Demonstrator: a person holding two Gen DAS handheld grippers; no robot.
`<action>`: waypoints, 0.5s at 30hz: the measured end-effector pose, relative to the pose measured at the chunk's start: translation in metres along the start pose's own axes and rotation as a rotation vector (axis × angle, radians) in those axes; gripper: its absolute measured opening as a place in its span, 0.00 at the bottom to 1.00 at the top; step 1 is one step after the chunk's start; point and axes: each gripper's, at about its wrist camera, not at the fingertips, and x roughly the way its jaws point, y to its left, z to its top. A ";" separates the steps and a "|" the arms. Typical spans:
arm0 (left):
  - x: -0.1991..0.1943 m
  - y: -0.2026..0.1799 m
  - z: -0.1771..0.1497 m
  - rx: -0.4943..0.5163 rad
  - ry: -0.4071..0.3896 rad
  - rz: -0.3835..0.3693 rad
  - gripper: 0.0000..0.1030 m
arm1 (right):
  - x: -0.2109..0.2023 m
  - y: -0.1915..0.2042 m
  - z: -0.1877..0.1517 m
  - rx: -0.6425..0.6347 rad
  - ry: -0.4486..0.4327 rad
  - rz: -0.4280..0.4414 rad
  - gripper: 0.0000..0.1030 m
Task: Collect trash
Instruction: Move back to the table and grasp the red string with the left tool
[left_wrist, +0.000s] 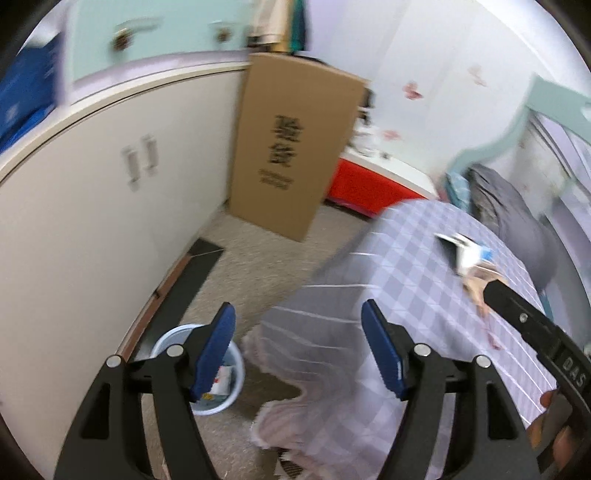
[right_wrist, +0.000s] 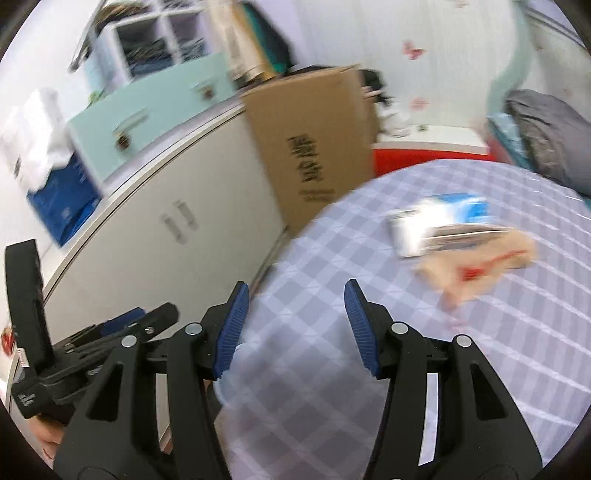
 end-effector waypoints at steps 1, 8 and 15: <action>0.003 -0.023 0.000 0.037 0.004 -0.022 0.67 | -0.007 -0.020 0.002 0.018 -0.012 -0.028 0.52; 0.029 -0.132 -0.003 0.198 0.035 -0.109 0.67 | -0.032 -0.115 0.004 0.122 -0.055 -0.145 0.52; 0.060 -0.206 -0.008 0.306 0.068 -0.164 0.67 | -0.036 -0.171 0.000 0.206 -0.056 -0.187 0.53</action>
